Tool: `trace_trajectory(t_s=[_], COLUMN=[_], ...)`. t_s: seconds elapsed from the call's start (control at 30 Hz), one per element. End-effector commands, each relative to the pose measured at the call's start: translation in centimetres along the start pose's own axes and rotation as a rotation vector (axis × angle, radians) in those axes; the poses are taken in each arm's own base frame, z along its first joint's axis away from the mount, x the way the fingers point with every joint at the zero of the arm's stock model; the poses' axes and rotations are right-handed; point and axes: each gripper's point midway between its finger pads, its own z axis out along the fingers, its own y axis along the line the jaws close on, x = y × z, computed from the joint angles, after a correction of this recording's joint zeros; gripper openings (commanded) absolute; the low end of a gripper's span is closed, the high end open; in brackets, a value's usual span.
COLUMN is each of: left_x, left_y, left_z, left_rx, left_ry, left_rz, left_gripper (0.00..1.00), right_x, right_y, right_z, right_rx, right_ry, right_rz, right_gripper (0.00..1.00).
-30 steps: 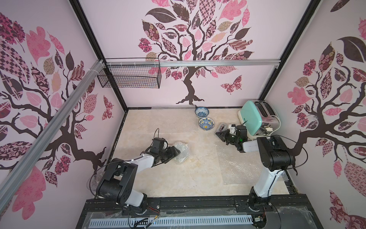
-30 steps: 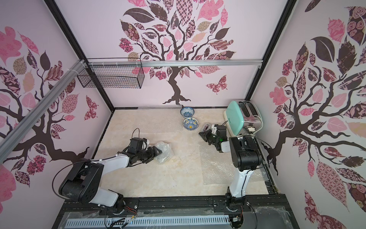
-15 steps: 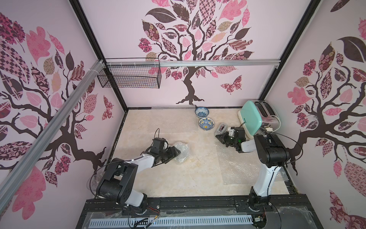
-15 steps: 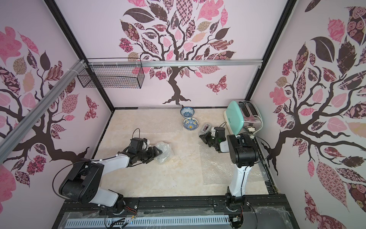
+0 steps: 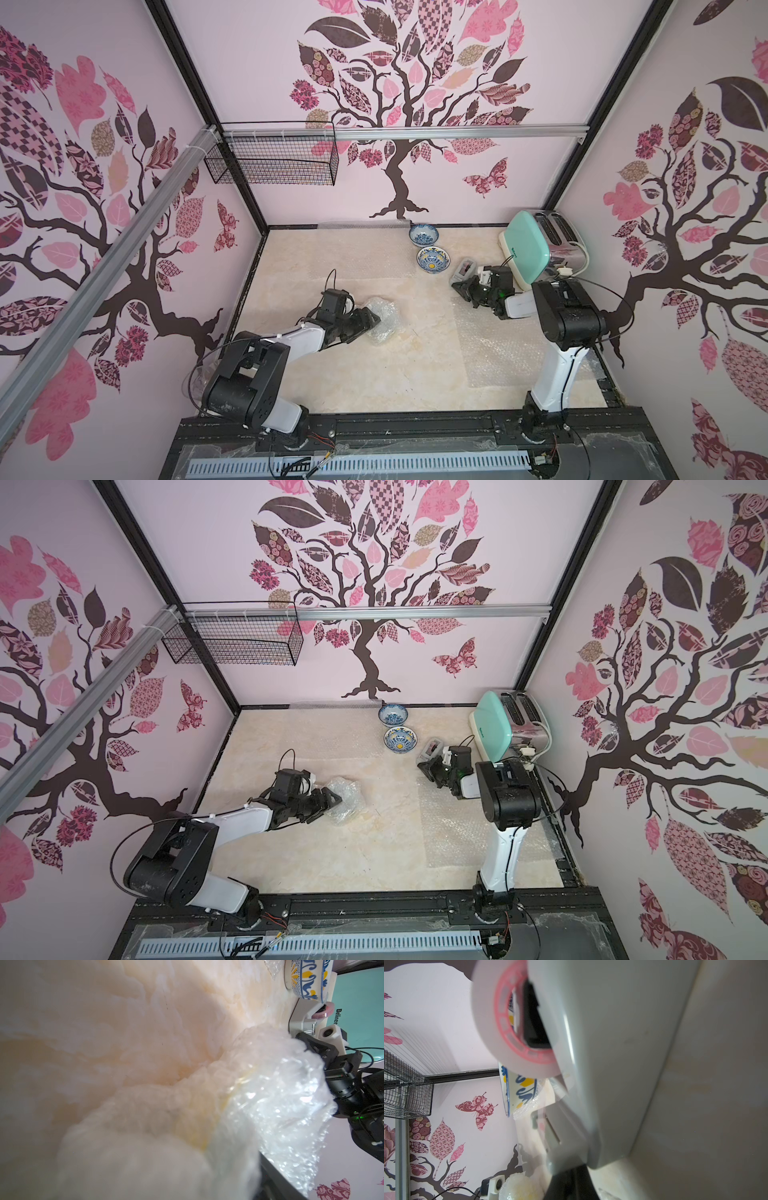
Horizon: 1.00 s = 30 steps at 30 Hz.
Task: Wrap bowls in bubble wrap
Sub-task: Tear off the tape using the Tape Cutter.
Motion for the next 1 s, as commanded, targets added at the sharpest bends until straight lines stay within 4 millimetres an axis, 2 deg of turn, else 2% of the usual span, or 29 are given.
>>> trace_trajectory(t_s=[0.0,0.33,0.43,0.53,0.63,0.77,0.87,0.97], left_x=[0.0,0.0,0.0,0.1,-0.1,-0.2,-0.2,-0.3], left_y=[-0.2,-0.2,-0.3,-0.3,-0.4,-0.7,-0.7,-0.7], left_z=[0.3,0.2,0.2,0.1,0.1,-0.1,-0.2,-0.2], left_rx=[0.0,-0.001,0.002,0.003,0.005,0.006,0.002,0.002], left_ry=[0.009,0.009,0.008,0.009,0.006,0.002,-0.001,-0.003], left_rz=[0.012,0.015,0.016,0.016,0.018,0.023,0.027,0.029], left_gripper=[0.75,0.75,0.75,0.75,0.75,0.75,0.75,0.75], right_x=[2.0,2.1,1.9,1.5,1.4,2.6,4.3,7.1], right_y=[-5.4,-6.4,-5.7,-3.9,-1.0,4.9,10.1,14.7], right_z=[0.3,0.3,0.3,-0.1,-0.7,-1.8,-3.1,-4.3], right_rx=[0.184,0.29,0.274,0.254,0.202,0.082,-0.047,-0.167], right_ry=[0.033,0.014,0.012,0.002,-0.006,0.014,0.034,0.076], right_rz=[0.114,0.117,0.096,0.051,0.0,-0.131,-0.264,-0.405], right_gripper=[0.0,0.0,0.0,0.0,0.0,0.0,0.0,0.0])
